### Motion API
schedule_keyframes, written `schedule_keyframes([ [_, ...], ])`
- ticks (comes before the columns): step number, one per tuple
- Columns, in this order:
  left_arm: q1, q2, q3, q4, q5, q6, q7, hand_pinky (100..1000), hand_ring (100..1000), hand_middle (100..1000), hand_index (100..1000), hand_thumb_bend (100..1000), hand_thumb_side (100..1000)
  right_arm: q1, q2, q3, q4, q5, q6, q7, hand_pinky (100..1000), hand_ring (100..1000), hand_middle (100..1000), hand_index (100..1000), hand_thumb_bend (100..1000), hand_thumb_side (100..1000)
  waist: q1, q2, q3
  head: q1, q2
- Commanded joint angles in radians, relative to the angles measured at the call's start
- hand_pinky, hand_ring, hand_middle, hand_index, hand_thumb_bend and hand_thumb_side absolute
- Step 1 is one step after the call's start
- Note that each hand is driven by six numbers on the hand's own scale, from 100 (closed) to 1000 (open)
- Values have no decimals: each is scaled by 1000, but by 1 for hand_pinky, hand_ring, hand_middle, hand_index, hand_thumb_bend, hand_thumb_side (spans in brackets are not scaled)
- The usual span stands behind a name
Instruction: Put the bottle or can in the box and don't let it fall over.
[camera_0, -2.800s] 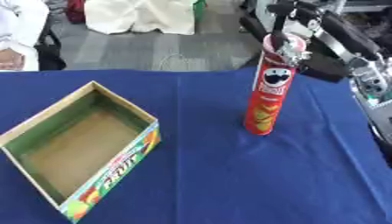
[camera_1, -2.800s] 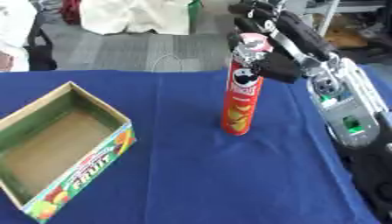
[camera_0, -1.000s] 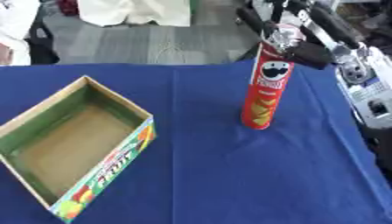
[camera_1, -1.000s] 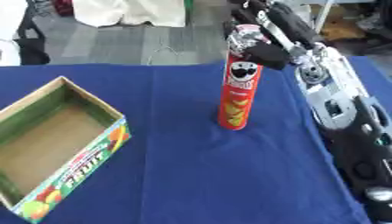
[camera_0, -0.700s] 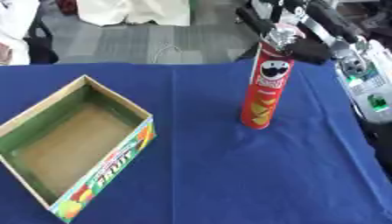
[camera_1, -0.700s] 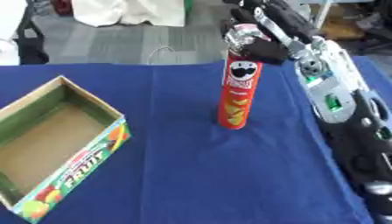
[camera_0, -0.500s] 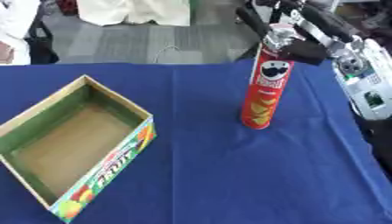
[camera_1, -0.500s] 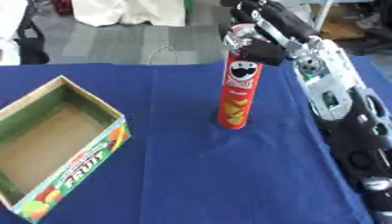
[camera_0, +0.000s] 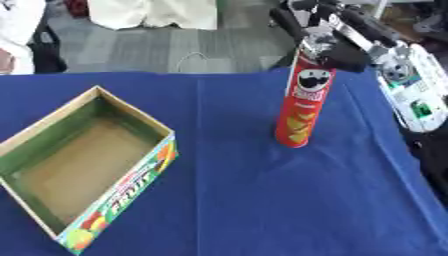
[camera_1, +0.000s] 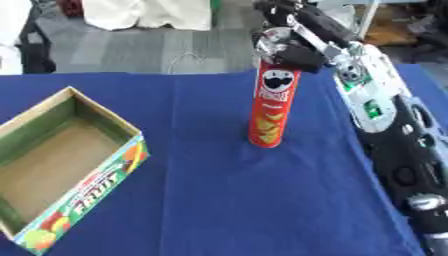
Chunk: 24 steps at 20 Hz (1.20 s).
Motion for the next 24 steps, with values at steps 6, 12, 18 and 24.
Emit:
schedule_keyframes([
  [6, -4, 4, -1, -15, 0, -1, -6, 493, 772, 708, 749, 218, 854, -6, -13, -7, 4, 4, -14, 4, 952, 924, 890, 969, 100, 1000, 3, -14, -1, 1, -9],
  [12, -5, 2, -1, -15, 0, -1, -7, 493, 772, 708, 749, 219, 855, 2, -4, -4, -2, 5, -23, 15, 932, 911, 881, 964, 100, 1000, 3, -10, 0, 1, -8],
  [18, -5, 1, -1, -15, 0, -1, -7, 493, 773, 709, 749, 218, 854, 11, -2, -2, -3, 20, -30, 18, 860, 860, 858, 937, 150, 1000, 3, -9, 0, 1, -5],
  [24, -5, 1, 0, -15, 2, 1, -7, 493, 774, 709, 749, 218, 853, 15, -2, 5, -4, 39, -39, 38, 767, 802, 839, 913, 249, 891, 3, -10, 0, 2, -4],
])
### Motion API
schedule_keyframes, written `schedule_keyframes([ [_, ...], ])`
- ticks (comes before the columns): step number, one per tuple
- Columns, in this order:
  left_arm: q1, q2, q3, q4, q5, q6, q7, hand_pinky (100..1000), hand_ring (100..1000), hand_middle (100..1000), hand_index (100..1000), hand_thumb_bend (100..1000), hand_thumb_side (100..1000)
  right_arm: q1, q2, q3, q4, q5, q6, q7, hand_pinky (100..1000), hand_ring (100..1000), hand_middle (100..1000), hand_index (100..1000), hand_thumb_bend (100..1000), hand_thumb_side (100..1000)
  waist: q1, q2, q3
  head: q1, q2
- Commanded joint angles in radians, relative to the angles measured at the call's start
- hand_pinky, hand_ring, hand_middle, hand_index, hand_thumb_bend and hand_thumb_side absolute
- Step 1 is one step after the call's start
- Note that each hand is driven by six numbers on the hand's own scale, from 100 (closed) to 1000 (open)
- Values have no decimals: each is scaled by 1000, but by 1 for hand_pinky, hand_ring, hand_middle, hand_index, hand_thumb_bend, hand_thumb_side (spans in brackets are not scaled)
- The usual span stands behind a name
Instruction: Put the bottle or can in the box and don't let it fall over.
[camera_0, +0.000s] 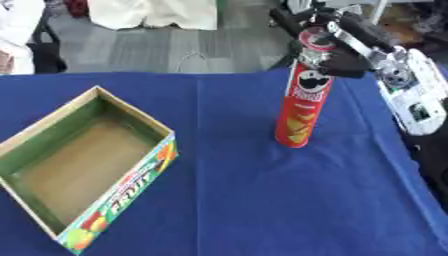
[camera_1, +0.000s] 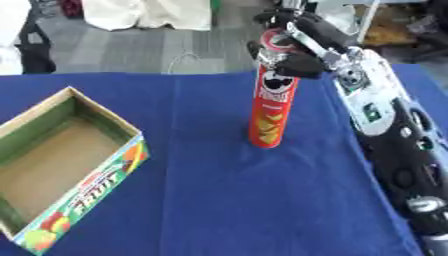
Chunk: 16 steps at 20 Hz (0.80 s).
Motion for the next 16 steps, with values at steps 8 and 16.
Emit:
schedule_keyframes([
  [8, -6, 8, 2, -15, 3, 0, -4, 493, 775, 704, 749, 219, 852, -1, -4, 16, 1, 45, -14, 28, 770, 786, 815, 896, 317, 832, -1, -11, 3, 0, -6],
  [16, -8, 6, 3, -15, 3, 4, -6, 494, 777, 699, 747, 219, 853, 1, 4, 21, 13, 45, -17, 58, 681, 749, 806, 886, 368, 510, -4, -6, 6, 1, -4],
])
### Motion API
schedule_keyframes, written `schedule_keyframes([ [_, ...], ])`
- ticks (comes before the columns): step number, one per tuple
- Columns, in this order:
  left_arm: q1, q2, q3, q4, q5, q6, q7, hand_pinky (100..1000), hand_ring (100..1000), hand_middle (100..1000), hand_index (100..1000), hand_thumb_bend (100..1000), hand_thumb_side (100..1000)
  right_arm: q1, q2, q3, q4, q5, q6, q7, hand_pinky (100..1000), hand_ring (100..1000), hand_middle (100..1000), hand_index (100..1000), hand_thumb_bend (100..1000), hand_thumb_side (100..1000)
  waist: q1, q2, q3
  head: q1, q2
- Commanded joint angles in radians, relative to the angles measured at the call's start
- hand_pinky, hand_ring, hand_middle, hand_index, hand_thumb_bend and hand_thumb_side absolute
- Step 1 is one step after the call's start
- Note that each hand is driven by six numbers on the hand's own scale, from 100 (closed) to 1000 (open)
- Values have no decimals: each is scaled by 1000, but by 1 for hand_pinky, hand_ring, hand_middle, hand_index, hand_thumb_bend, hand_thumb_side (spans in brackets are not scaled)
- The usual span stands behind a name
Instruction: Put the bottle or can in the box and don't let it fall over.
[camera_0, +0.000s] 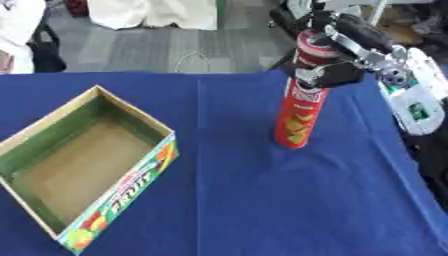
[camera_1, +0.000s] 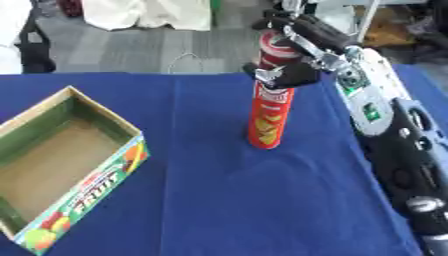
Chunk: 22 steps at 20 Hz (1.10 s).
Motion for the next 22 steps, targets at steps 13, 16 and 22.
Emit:
schedule_keyframes([
  [13, -12, 7, 4, -15, 5, 1, -6, 502, 788, 697, 743, 220, 856, 18, 2, 15, 10, -46, 32, 85, 600, 684, 783, 890, 344, 140, 1, 3, 4, 2, -4],
  [16, -12, 6, 4, -15, 5, 2, -6, 503, 790, 697, 733, 222, 857, 21, 3, 16, 9, -60, 41, 93, 539, 660, 766, 871, 223, 100, 1, 3, 4, 0, -6],
  [22, -12, 5, 4, -15, 6, 3, -7, 504, 791, 697, 729, 223, 859, 28, 4, 18, 1, -84, 51, 87, 432, 571, 671, 816, 100, 100, 1, 5, 3, 0, -7],
])
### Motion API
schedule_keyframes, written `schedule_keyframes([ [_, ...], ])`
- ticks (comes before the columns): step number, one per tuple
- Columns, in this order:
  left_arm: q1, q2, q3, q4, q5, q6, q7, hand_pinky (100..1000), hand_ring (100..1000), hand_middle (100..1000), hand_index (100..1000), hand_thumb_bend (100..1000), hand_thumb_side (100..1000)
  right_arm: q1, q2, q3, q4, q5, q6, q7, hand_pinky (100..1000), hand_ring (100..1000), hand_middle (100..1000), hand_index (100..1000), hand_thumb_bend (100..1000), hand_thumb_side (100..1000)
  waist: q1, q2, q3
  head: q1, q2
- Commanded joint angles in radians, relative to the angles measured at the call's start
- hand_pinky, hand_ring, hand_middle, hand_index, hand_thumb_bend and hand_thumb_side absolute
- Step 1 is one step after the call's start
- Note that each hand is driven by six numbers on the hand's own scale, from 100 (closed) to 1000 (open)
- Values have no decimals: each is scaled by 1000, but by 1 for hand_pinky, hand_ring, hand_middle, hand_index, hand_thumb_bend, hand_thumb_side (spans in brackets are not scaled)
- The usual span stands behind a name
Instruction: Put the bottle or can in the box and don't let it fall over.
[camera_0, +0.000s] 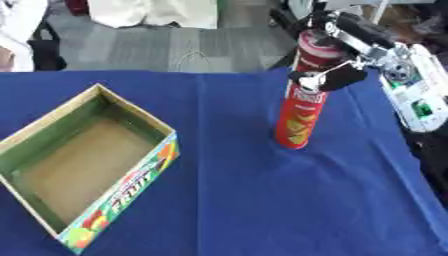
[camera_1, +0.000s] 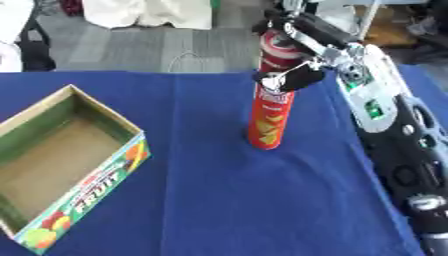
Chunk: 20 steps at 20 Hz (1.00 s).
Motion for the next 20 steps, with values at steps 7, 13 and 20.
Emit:
schedule_keyframes([
  [7, -6, 4, 4, -15, 2, 0, -6, 505, 791, 697, 727, 223, 859, 26, 5, 37, 22, 9, -15, 1, 405, 497, 551, 734, 100, 100, 3, 1, 4, -3, -9],
  [13, -6, 3, 4, -15, 2, -2, -6, 505, 790, 697, 726, 223, 860, 29, 5, 41, 30, 24, -39, -14, 393, 488, 523, 706, 100, 100, 3, 3, 6, -4, -7],
  [20, -6, 2, 4, -15, 1, -1, -10, 505, 789, 695, 724, 223, 863, 57, 7, 40, 12, 30, -68, -64, 306, 350, 410, 568, 100, 100, 1, 6, 5, -3, -9],
])
